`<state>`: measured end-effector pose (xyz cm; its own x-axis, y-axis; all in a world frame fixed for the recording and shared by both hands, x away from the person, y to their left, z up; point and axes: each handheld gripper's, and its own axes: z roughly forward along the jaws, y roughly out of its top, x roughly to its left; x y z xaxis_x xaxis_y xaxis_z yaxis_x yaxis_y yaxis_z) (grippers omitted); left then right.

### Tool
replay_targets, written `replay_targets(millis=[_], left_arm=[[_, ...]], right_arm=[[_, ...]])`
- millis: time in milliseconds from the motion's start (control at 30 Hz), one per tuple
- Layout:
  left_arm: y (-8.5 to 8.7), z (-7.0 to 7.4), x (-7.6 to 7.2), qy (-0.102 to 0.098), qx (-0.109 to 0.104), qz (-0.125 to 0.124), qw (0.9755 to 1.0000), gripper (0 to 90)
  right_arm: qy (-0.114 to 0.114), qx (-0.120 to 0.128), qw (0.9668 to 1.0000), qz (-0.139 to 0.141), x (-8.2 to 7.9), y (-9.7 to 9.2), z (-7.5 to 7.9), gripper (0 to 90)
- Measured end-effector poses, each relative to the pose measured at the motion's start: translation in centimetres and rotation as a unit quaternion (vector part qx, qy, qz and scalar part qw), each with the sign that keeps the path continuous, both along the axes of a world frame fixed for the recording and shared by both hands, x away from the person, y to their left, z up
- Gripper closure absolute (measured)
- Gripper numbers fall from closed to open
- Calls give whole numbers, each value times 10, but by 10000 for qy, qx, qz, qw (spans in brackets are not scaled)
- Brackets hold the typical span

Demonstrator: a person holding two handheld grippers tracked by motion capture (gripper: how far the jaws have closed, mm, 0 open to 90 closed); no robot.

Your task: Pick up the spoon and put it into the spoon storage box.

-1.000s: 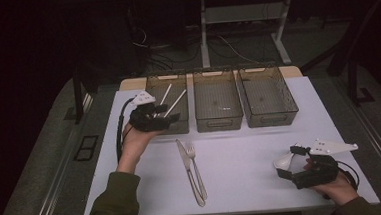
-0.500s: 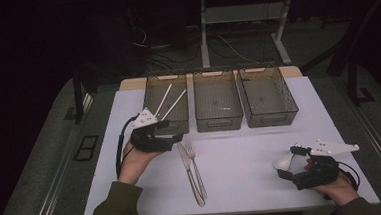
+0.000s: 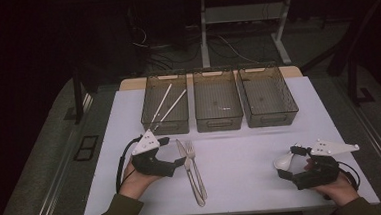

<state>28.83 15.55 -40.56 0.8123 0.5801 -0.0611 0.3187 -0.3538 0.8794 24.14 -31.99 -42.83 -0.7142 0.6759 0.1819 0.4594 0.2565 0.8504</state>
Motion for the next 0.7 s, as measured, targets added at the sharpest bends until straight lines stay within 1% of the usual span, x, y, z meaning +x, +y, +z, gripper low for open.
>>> replay_targets(millis=[67,133,200,267,333,433,500,567,700], left_arm=[[1,-5,-5,41,-26,8,10000,75],[2,-8,-9,89,-58,-37,9999,50],[3,-12,-14,93,-3,-75,9999,23],[5,-16,-17,180,0,-94,9998,0],[6,-18,-20,238,24,-48,9997,0],[7,-20,-21,249,40,-48,9997,0],[6,-20,-21,198,47,-75,9998,0],[6,-20,-21,243,54,-109,9996,0],[5,-21,-21,263,89,-158,9995,0]], right_arm=[[-7,-17,10000,8,0,0,0,8],[-13,-10,10000,1,-1,1,0,8],[-9,-12,10000,-2,-1,1,1,8],[-3,-12,10000,-10,0,0,1,8],[4,-12,10000,-27,0,1,1,8],[32,-37,10000,-26,0,1,1,8],[43,-49,10000,-47,0,1,3,8],[47,-108,9998,-150,2,-1,6,8],[9,-120,9992,-384,7,-8,13,8]])
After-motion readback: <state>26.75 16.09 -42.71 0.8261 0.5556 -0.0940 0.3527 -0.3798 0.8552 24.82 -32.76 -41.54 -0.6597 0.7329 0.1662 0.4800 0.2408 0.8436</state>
